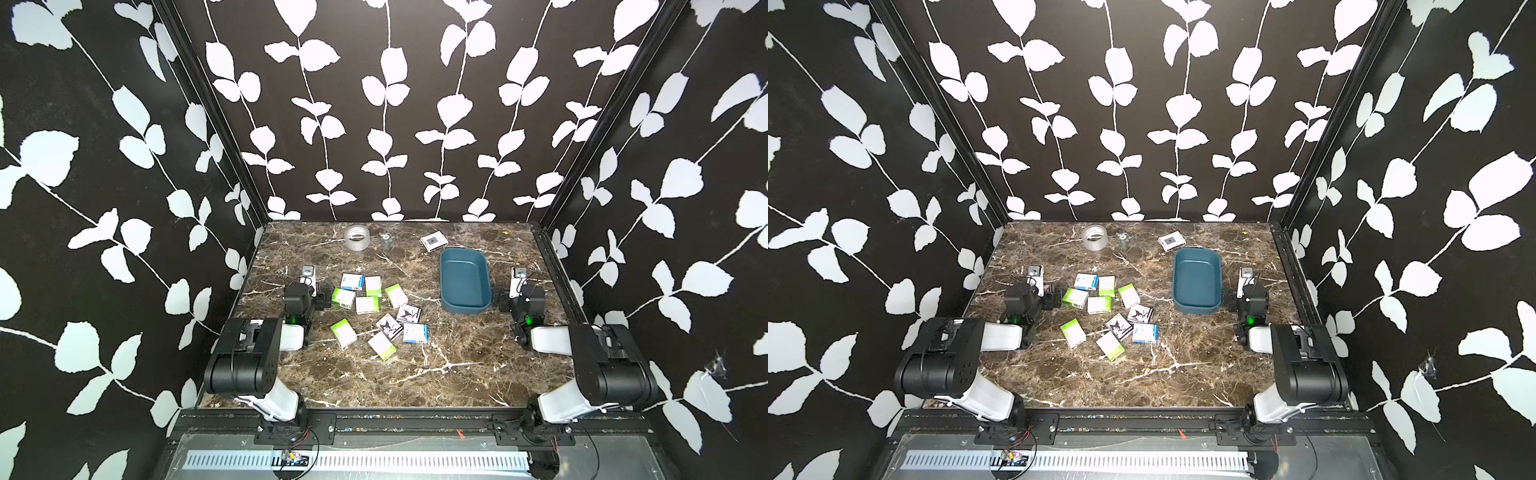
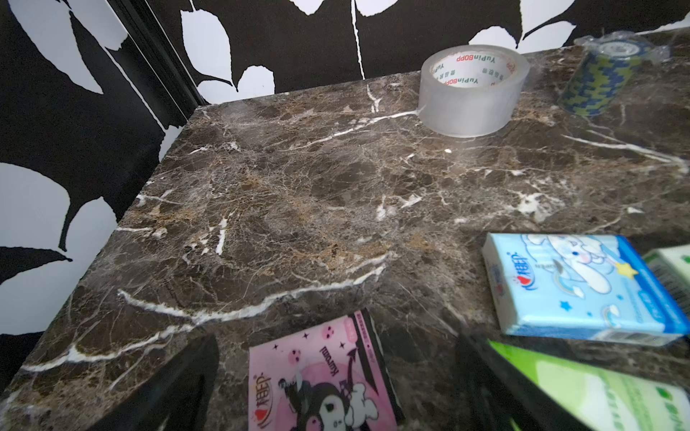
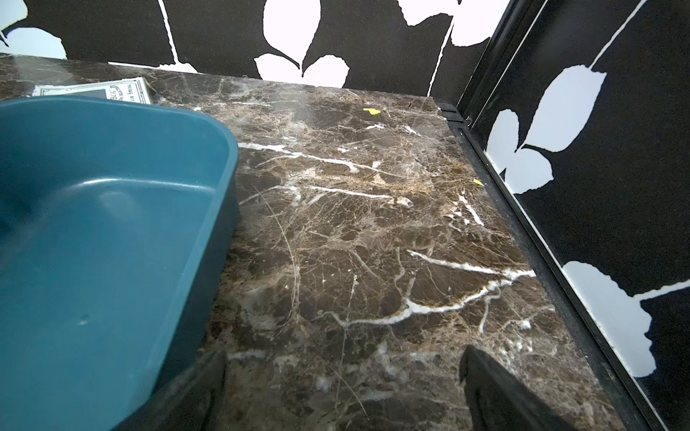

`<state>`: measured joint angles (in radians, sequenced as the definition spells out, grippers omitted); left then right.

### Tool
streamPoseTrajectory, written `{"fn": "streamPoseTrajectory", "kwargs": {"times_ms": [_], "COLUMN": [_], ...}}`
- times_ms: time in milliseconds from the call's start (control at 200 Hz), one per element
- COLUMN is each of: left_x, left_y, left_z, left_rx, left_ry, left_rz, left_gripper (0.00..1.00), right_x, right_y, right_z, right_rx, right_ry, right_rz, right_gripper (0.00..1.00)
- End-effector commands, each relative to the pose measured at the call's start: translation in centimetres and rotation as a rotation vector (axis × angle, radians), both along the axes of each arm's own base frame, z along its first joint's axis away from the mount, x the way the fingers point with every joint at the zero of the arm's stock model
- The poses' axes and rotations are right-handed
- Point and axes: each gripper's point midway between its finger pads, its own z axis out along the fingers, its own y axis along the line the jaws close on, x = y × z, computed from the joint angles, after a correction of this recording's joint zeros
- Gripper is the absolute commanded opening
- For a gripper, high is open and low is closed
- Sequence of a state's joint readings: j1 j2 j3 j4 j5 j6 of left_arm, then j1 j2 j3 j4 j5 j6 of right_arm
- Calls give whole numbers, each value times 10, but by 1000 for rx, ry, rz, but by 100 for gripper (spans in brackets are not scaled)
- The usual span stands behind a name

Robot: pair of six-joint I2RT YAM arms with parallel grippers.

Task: Put the pocket tissues into the storage box
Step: Pick up the pocket tissues from the center of the board.

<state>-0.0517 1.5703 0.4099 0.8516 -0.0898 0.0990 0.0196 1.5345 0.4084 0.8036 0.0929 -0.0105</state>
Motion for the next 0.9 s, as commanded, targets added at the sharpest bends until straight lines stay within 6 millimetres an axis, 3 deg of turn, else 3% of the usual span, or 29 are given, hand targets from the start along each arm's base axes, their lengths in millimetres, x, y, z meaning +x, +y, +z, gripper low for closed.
{"fn": "streamPoseTrajectory", "kwargs": {"times_ms": [0,600,760,895], "left_x": [2,2,15,27], "left_y": [-1,-1,4,-4], "left_z": [11,12,41,95], "left_rx": [6,1,6,-74], "left_ry": [-34,-38,83,-18], "left_rz": [-9,-8,19,0], "left_gripper": [99,99,99,99], "right_x": [2,3,7,13], "right_y": [1,1,-20,-13], "right_z": [9,9,37,81], "right_rx": [6,7,-7,-73], "right_ry": [-38,-38,42,2], "right_rz": [0,2,-130,-113], "right_gripper": [99,99,100,99]}}
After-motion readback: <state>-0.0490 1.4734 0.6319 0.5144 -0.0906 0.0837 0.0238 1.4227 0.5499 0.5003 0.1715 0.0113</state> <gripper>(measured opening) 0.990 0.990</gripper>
